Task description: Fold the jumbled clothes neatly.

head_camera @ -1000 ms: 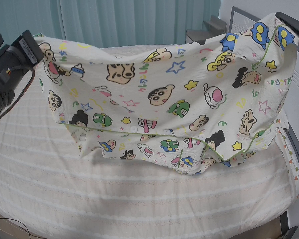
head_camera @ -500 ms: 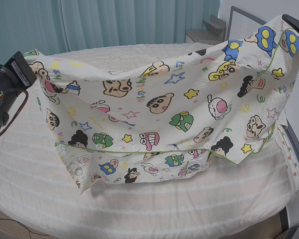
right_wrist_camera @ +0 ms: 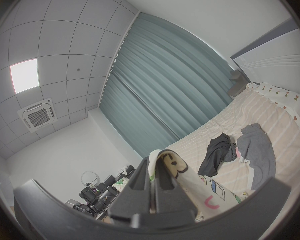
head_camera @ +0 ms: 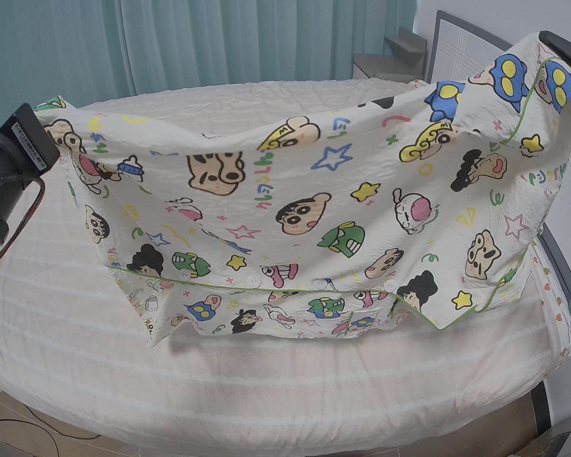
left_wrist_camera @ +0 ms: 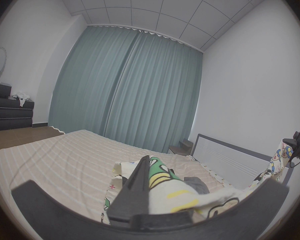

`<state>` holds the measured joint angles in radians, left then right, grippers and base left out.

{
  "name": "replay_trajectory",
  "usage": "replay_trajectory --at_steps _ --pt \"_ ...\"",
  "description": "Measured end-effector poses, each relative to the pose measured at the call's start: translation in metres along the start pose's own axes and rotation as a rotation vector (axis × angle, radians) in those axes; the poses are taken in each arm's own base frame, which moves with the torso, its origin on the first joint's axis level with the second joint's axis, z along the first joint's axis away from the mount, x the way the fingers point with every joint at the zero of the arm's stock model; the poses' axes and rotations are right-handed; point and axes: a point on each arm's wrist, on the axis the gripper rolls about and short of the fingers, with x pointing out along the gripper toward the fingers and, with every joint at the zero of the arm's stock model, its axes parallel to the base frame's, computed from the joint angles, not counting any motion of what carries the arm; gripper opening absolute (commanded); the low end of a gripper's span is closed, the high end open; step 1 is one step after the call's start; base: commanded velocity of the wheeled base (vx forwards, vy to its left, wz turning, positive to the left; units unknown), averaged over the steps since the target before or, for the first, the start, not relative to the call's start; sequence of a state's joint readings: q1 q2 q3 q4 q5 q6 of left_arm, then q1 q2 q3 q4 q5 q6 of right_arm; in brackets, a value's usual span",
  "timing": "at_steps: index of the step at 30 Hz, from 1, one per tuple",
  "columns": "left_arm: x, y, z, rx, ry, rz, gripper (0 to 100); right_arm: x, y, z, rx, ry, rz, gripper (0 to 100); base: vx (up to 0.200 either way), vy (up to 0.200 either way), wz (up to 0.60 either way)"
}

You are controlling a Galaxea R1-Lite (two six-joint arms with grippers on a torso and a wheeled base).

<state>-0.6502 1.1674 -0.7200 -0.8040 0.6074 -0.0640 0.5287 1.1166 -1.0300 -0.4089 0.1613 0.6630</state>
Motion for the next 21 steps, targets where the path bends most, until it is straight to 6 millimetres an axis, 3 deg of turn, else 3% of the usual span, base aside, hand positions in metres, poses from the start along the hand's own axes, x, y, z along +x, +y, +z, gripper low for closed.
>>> replay_trajectory --at_steps 21 --pt "-0.0021 0.0050 0.0053 -0.004 -0.019 0.015 0 0.0036 -0.0016 -0.0002 -0.006 0.003 -0.007 0 0.000 0.200 0.00"
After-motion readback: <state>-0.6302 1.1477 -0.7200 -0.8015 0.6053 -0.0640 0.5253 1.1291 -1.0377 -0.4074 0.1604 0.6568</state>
